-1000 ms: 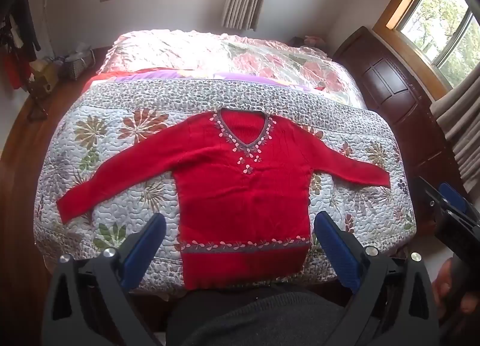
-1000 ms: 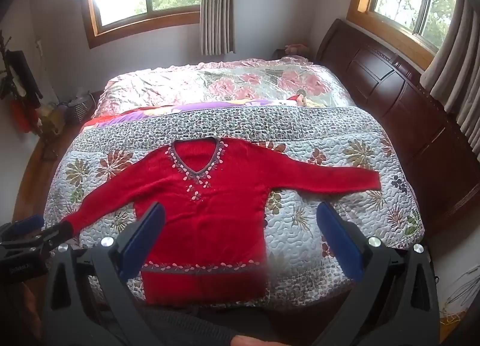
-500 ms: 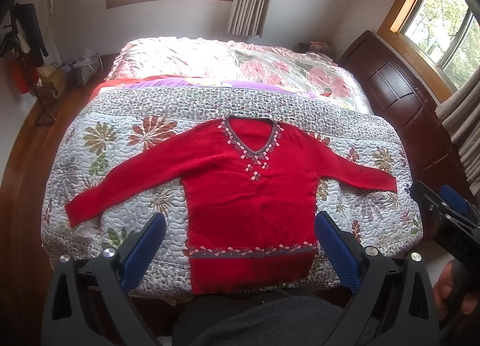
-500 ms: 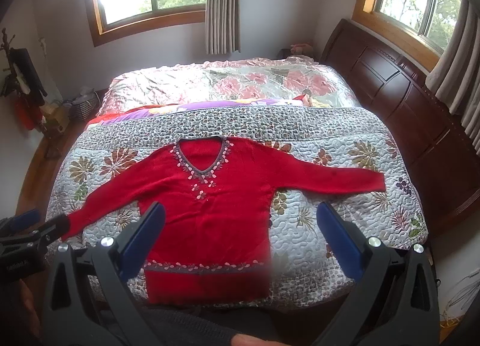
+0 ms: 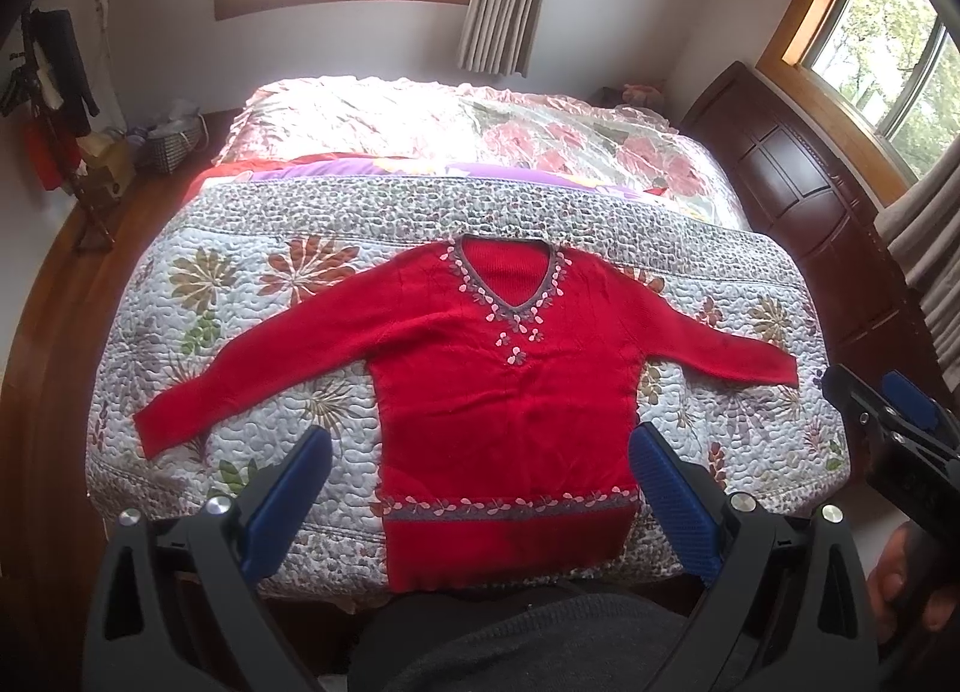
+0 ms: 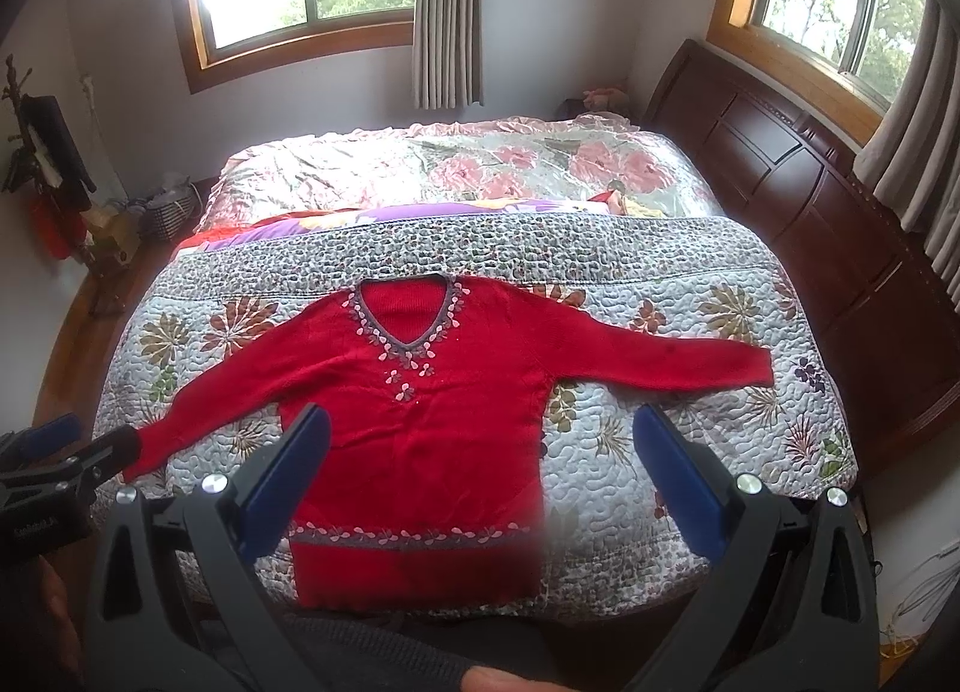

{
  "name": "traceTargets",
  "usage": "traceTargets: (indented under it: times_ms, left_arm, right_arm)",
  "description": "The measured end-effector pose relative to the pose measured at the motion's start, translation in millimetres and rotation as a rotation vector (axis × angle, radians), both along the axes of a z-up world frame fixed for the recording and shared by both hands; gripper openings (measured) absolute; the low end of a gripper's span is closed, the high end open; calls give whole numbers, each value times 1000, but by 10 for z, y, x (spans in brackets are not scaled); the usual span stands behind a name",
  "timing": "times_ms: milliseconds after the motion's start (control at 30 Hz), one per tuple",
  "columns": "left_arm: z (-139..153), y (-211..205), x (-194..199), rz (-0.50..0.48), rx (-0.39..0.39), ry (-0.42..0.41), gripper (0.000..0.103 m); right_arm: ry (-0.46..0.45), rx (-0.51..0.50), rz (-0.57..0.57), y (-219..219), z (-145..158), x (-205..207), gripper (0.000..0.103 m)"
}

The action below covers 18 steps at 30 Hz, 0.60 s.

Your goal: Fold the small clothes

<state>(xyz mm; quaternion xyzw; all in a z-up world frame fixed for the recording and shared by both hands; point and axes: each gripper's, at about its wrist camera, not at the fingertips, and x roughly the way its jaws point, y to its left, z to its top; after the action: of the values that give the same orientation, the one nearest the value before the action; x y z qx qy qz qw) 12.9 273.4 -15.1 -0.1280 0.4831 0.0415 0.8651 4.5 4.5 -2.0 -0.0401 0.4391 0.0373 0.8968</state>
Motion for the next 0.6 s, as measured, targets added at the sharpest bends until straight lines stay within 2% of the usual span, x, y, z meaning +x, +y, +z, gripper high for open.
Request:
traceTargets:
  times_ms: [600]
  left_arm:
    - [3, 31, 20, 4, 2, 3, 99]
  right_arm:
    - [4, 3, 2, 41, -13, 11, 100]
